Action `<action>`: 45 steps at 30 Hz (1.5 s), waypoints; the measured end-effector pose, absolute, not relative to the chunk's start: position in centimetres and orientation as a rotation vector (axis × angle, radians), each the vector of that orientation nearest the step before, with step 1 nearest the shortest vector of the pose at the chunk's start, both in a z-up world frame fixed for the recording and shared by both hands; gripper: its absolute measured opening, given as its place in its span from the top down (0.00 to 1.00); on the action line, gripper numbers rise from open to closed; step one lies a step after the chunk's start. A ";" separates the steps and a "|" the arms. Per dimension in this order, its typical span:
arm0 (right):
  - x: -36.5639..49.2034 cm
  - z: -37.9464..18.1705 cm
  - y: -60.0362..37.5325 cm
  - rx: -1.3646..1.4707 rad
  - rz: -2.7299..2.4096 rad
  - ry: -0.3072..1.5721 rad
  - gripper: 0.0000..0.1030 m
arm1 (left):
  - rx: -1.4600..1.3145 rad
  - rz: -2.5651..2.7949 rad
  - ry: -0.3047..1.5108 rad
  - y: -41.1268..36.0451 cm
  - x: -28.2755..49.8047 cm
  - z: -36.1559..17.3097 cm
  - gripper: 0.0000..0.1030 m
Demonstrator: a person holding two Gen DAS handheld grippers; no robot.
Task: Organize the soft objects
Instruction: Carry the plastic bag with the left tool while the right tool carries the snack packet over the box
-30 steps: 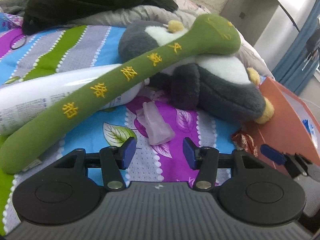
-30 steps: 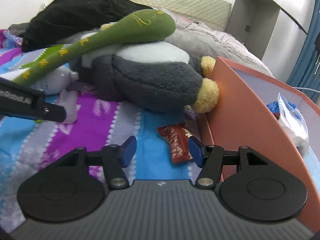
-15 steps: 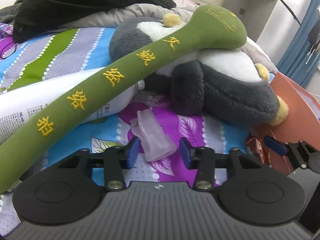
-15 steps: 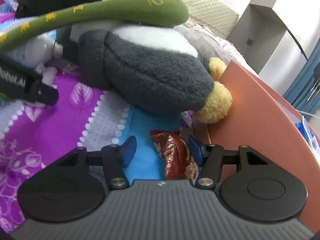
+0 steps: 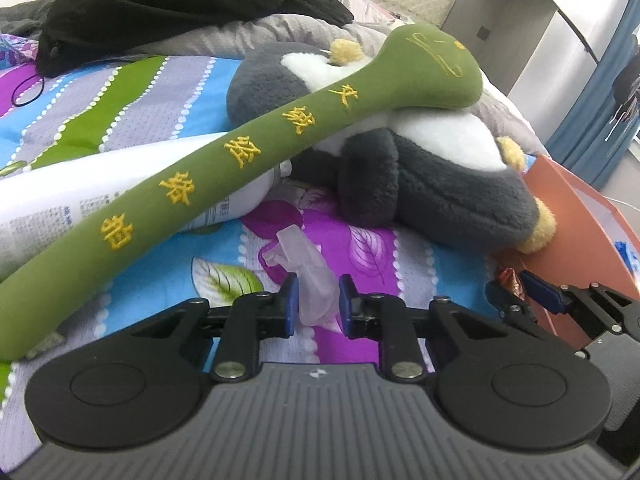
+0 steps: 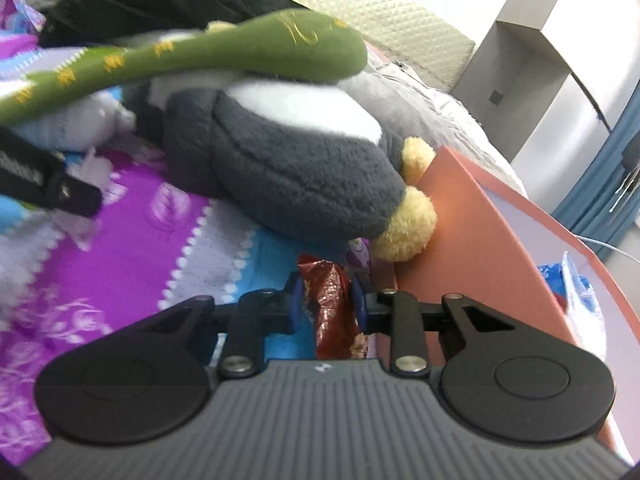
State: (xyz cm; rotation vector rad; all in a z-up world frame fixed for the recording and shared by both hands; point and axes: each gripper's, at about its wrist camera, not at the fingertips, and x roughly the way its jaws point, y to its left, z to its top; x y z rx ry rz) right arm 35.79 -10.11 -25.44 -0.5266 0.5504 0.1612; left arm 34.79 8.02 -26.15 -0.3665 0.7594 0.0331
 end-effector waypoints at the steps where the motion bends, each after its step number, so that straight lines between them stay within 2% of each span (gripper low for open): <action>1: 35.3 -25.1 -10.1 -0.523 0.177 0.546 0.72 | -0.369 0.032 0.759 8.0 34.4 -25.9 0.77; 13: 27.7 -21.4 -10.8 -0.456 0.317 0.559 0.72 | -0.364 0.017 0.806 6.9 26.8 -23.4 0.76; 21: 22.0 -21.4 -11.9 -0.420 0.416 0.636 0.72 | -0.349 -0.002 0.859 5.3 20.9 -23.7 0.75; 25: 19.9 -21.7 -12.2 -0.406 0.452 0.687 0.72 | -0.328 0.017 0.875 5.0 18.9 -23.6 0.69; 29: 19.5 -22.4 -12.7 -0.347 0.467 0.747 0.70 | -0.402 0.019 0.900 5.5 17.8 -24.7 0.69; 30: 19.6 -22.6 -12.7 -0.332 0.470 0.763 0.69 | -0.415 0.022 0.906 5.6 17.7 -25.0 0.69; 31: 19.7 -22.6 -12.9 -0.312 0.481 0.776 0.63 | -0.418 0.030 0.912 5.6 17.5 -25.2 0.68; 34: 19.7 -22.5 -13.3 -0.256 0.516 0.787 0.37 | -0.413 0.041 0.899 5.6 17.2 -25.3 0.65; 35: 19.6 -22.5 -13.5 -0.239 0.527 0.780 0.32 | -0.418 0.030 0.897 5.6 17.2 -25.3 0.65; 41: 20.9 -23.2 -15.1 -0.087 0.554 0.852 0.31 | -0.460 0.023 0.907 5.9 17.3 -25.8 0.65; 45: 20.9 -23.6 -15.5 -0.102 0.523 0.820 0.31 | -0.471 0.021 0.908 6.0 17.1 -26.0 0.65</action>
